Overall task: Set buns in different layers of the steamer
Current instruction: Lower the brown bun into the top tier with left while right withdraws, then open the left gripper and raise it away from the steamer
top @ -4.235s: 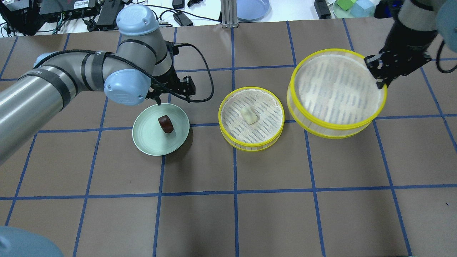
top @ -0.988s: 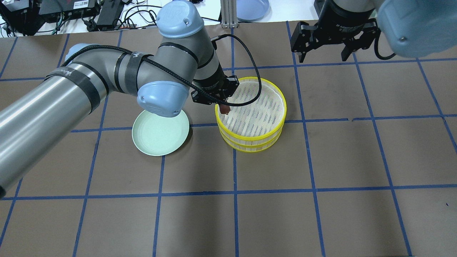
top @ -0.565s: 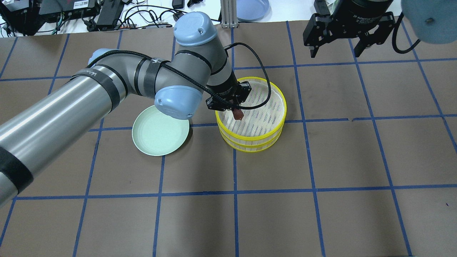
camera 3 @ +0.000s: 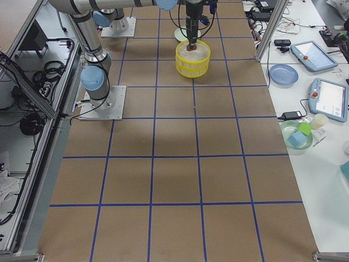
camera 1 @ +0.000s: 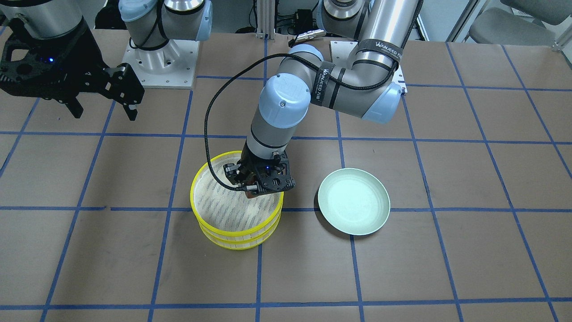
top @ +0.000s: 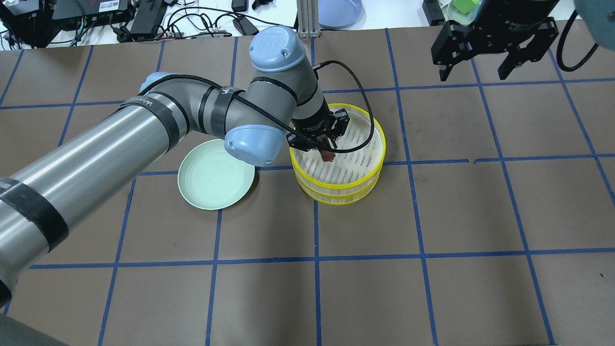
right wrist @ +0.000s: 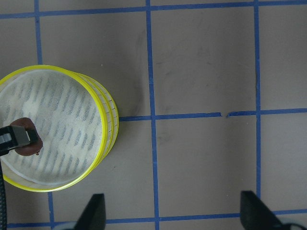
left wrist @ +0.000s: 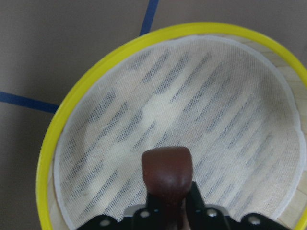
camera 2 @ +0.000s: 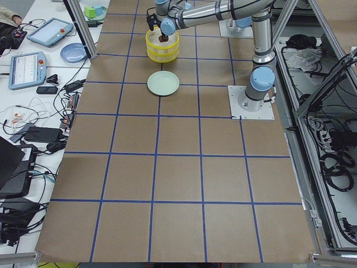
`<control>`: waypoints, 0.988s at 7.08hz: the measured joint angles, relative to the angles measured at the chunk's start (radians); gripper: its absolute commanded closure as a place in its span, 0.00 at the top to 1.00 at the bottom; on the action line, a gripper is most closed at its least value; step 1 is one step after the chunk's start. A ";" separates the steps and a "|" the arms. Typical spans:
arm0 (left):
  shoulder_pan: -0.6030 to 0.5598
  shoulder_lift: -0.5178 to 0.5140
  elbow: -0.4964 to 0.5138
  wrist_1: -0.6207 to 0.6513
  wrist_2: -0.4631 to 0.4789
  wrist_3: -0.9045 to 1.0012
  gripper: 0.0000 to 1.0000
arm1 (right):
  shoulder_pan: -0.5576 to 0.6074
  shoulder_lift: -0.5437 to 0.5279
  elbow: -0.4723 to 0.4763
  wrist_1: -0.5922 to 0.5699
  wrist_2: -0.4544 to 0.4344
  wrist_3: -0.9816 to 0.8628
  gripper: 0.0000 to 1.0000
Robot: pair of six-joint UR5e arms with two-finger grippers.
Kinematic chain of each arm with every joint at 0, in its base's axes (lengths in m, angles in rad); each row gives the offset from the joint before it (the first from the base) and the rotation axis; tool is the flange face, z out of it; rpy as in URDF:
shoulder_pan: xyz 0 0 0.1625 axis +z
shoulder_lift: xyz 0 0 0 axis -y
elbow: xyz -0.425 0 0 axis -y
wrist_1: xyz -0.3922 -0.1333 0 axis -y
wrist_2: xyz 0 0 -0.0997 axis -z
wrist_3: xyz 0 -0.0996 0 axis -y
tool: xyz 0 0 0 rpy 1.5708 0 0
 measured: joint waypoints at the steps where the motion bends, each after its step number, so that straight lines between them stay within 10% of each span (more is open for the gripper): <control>1: 0.000 0.001 0.001 0.001 0.001 0.003 0.66 | -0.005 -0.003 0.005 0.001 0.002 -0.007 1.00; 7: 0.018 0.049 0.022 0.017 0.018 0.044 0.89 | -0.003 -0.006 0.044 -0.096 0.005 -0.007 1.00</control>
